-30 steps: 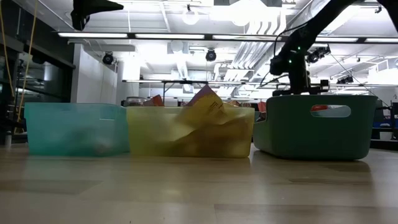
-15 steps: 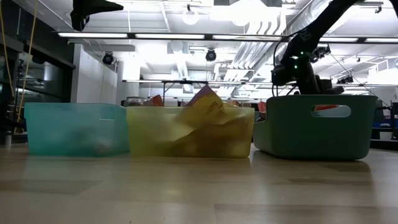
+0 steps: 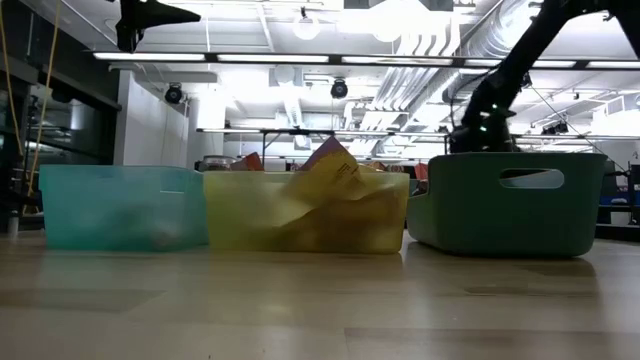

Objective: Sort candy
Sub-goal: Put the green gummy into the green bin

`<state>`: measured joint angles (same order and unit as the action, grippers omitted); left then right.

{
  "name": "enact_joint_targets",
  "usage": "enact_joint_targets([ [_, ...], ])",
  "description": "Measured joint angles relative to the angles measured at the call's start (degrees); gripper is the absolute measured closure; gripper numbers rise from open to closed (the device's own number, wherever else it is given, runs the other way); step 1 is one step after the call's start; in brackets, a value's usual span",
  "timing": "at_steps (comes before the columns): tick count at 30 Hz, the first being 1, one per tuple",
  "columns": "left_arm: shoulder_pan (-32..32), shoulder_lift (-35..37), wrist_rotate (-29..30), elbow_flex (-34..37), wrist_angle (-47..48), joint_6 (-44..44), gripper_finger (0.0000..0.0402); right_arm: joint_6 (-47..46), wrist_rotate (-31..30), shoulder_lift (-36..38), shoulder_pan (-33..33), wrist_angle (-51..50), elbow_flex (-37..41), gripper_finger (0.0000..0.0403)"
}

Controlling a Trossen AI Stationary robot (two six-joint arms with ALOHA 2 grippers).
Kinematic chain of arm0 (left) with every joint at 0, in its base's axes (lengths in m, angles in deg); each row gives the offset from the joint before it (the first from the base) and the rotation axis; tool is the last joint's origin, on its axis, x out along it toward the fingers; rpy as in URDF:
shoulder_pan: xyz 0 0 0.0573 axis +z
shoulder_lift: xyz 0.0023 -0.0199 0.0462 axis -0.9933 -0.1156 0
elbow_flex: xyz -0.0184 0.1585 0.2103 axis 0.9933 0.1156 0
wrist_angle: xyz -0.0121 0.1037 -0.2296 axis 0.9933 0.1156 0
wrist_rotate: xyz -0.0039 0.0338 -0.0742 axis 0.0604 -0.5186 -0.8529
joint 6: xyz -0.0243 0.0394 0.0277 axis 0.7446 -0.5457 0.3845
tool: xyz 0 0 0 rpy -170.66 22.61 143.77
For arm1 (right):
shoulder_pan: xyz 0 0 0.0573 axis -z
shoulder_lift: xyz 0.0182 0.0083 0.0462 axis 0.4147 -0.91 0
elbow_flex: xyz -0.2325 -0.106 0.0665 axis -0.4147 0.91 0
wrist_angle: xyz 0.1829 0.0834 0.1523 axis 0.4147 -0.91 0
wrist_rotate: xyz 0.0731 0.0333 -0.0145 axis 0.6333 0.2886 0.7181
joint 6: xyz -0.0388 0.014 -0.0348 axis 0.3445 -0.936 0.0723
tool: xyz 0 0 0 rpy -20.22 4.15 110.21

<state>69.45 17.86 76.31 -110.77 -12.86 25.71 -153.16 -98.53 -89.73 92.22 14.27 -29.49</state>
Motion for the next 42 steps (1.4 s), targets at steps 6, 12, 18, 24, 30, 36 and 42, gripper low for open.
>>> enact_joint_targets([
  [6,0.89,0.33,-1.95,0.0,-0.02,0.01,0.0202,3.41,3.99,0.15,-1.16,2.51,-0.5,0.0172],
  [12,0.89,0.52,-2.26,0.0,0.22,-0.45,0.0202,23.88,8.82,0.35,-3.97,1.75,-1.01,0.0172],
  [18,0.89,0.52,-3.63,0.0,0.01,-0.48,0.0202,31.12,7.18,0.37,-7.78,-12.03,-0.92,0.0172],
  [24,0.87,0.52,-6.63,0.0,-0.02,-0.47,0.0202,29.76,10.52,0.37,-11.67,-8.85,-0.94,0.0172],
  [30,0.87,0.52,-7.52,0.0,-0.01,-0.47,0.0202,29.76,10.09,0.38,-15.03,-9.15,-0.9,0.0172],
  [36,0.87,0.52,-8.05,0.0,-0.01,0.08,0.0202,27.89,11.64,4.67,-15.51,-6.73,8.19,0.0177],
  [42,0.87,0.52,-7.92,0.0,-0.02,0.07,0.0202,20.35,12.74,15.07,-15.71,8.27,20.6,0.0192],
])
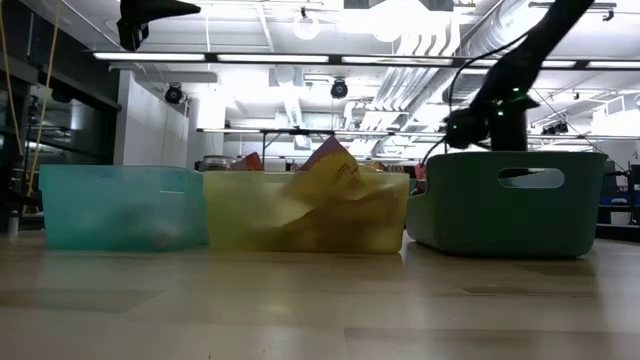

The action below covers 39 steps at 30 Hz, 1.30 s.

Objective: Sort candy
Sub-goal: Put the green gummy into the green bin

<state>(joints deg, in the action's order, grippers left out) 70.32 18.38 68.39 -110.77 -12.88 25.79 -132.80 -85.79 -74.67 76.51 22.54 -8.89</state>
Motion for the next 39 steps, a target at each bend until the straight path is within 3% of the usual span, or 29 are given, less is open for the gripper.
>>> enact_joint_targets([
  [7,0.0,0.0,0.18,0.0,0.0,1.49,0.0202,-3.4,1.45,2.66,-0.08,5.89,7.02,0.0194],
  [12,0.0,0.0,0.19,0.0,-0.01,1.53,0.0202,-2.76,0.67,2.58,-1.04,6.27,7.03,0.0207],
  [15,0.0,0.0,0.19,0.0,-0.69,2.67,0.0202,1.19,0.13,2.56,-1.78,4.95,5.4,0.0253],
  [20,0.0,0.0,-1.87,0.0,-2.84,4.4,0.0202,12.49,-3.26,5.08,-4.13,3.16,-0.11,0.038],
  [24,-0.02,0.02,-4.57,0.0,-4.42,4.46,0.0202,21.39,-4.76,8.86,-7.32,3.99,-5.97,0.0383],
  [28,-0.02,0.02,-6.25,0.0,-4.36,4.43,0.0202,28.77,-0.34,11.31,-14.03,5.42,-12.32,0.0398],
  [33,-0.02,0.02,-7.28,0.0,-4.33,3.46,0.0202,31.13,6.51,11.23,-29.25,13.54,-17.52,0.0398],
  [39,-0.01,0.02,-7.29,0.0,-4.26,1.59,0.0202,29.85,2.73,6.45,-48.95,35.92,-17.79,0.0399],
])
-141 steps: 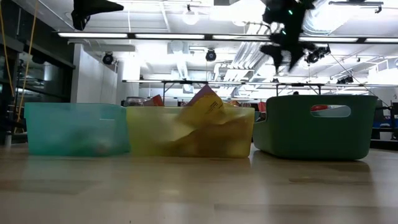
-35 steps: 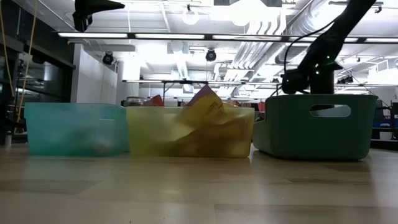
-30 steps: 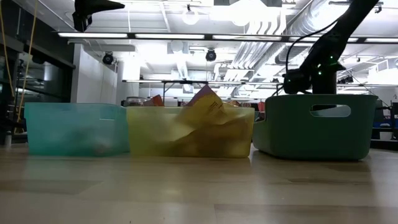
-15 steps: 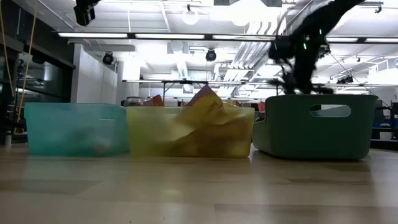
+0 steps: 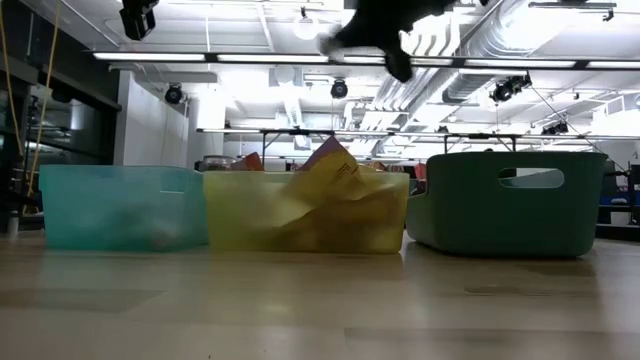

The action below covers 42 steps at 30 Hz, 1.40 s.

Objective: Sort candy
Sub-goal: Put the green gummy into the green bin, then adjust the red soda can

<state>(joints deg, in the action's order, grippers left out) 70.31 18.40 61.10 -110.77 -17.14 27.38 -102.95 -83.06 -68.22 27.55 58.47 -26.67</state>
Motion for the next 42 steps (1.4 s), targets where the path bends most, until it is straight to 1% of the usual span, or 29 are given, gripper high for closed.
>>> enact_joint_targets([
  [2,-0.01,0.0,0.0,0.0,0.17,-0.98,0.0202,0.15,-2.47,-3.27,-4.54,7.68,0.0,0.0399],
  [5,0.0,0.0,0.0,0.0,0.14,-1.66,0.0202,0.05,-4.01,-9.44,-9.16,18.24,-0.43,0.0398],
  [7,-0.01,0.0,0.0,0.0,0.01,-1.61,0.0202,0.18,-4.09,-14.25,-10.61,21.4,-2.71,0.0398],
  [11,0.0,0.0,0.0,0.0,-0.09,-0.38,0.0202,0.58,-4.16,-24.03,-10.98,22.02,-12.08,0.0398],
  [15,0.0,-0.02,0.16,0.0,-0.09,0.86,0.0202,6.01,-3.71,-33.74,-10.67,18.94,-23.68,0.0392],
  [17,0.01,-0.02,0.2,0.0,-0.1,0.92,0.0202,7.28,-2.51,-37.69,-10.17,13.84,-29.78,0.038],
  [20,-0.01,-0.02,0.22,0.0,-0.12,1.24,0.0202,9.12,1.08,-42.21,-9.04,3.91,-38.18,0.0346],
  [22,-0.01,-0.02,0.24,0.0,-0.11,1.43,0.0202,11.52,0.84,-44.07,-8.59,-2.79,-42.9,0.0316],
  [25,-0.01,-0.02,0.3,0.0,-0.09,1.43,0.0202,17.29,-0.59,-45.29,-8.13,-11.07,-48.43,0.0269],
  [27,0.0,-0.02,0.38,0.0,-0.09,1.4,0.0202,20.62,-0.95,-45.29,-7.87,-14.13,-50.4,0.0242],
  [31,-0.01,-0.02,2.45,0.0,-0.07,1.38,0.0202,24.24,-0.08,-45.29,-7.13,-19.47,-53.24,0.0205],
  [33,0.01,-0.02,3.54,0.0,-0.07,1.36,0.0202,26.02,1.21,-45.13,-6.72,-23.22,-54.44,0.0197],
  [35,0.01,-0.02,3.82,0.0,-0.05,1.33,0.0202,28.66,2.05,-44.29,-6.23,-30.86,-54.74,0.0195],
  [37,0.01,-0.02,3.82,0.0,-0.02,1.32,0.0202,31.13,1.59,-43.01,-5.85,-38.63,-54.25,0.0196],
  [38,0.01,-0.04,3.82,0.0,0.04,1.31,0.0202,32.03,0.35,-41.85,-5.84,-41.94,-53.51,0.0197],
  [40,0.01,-0.07,3.82,0.0,0.04,1.28,0.0202,33.8,-2.05,-38.21,-5.91,-47.19,-50.2,0.0203],
  [42,0.01,-0.1,3.9,0.0,0.08,1.28,0.0202,33.11,-3.44,-32.99,-6.1,-47.43,-43.93,0.0211],
])
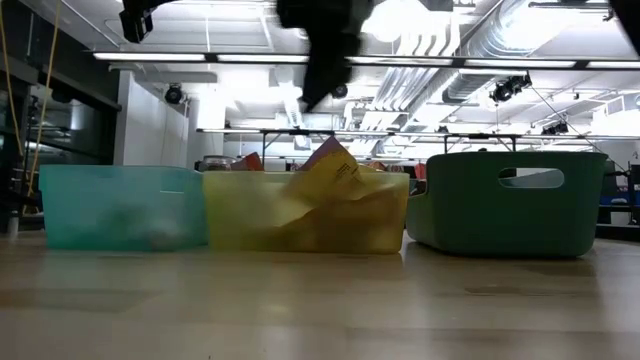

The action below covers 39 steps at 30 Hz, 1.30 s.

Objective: Sort candy
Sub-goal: Adjust the red soda can

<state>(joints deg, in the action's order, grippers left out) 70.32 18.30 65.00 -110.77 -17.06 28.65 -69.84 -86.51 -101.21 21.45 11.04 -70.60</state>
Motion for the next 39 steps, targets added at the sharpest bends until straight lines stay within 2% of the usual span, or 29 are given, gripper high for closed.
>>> enact_joint_targets([
  [4,0.0,-0.38,1.63,0.01,-0.07,0.01,0.0202,-9.19,-3.26,15.81,-0.88,6.57,20.71,0.0227],
  [8,0.08,-1.94,3.06,0.01,-0.67,-0.05,0.0202,-28.12,-8.39,33.67,-3.61,9.3,39.29,0.0233],
  [11,1.03,-4.31,3.15,0.02,-3.09,-1.49,0.0202,-42.39,-8.99,45.17,-5.57,8.92,48.6,0.0233],
  [15,3.58,-8.2,-0.7,0.02,-7.33,-3.64,0.0202,-51.84,-8.89,54.94,-5.72,4.16,54.45,0.0232],
  [20,6.87,-11.96,-9.52,0.02,-9.24,-0.55,0.0202,-49.4,-8.19,57.04,-4.75,-6.87,55.47,0.0218],
  [24,7.81,-13.58,-13.33,0.02,-9.22,1.94,0.0202,-44.87,-9.68,55.44,-3.58,-9.53,55.49,0.0209],
  [33,7.78,-13.88,-14.43,0.02,-10.01,4.65,0.0202,-44.24,-10.34,50.92,2.35,-13.28,57.32,0.0175],
  [39,7.78,-13.86,-14.63,0.02,-10.95,6.73,0.0202,-41.0,-4.98,48.33,5.8,-13.04,61.94,0.0158],
])
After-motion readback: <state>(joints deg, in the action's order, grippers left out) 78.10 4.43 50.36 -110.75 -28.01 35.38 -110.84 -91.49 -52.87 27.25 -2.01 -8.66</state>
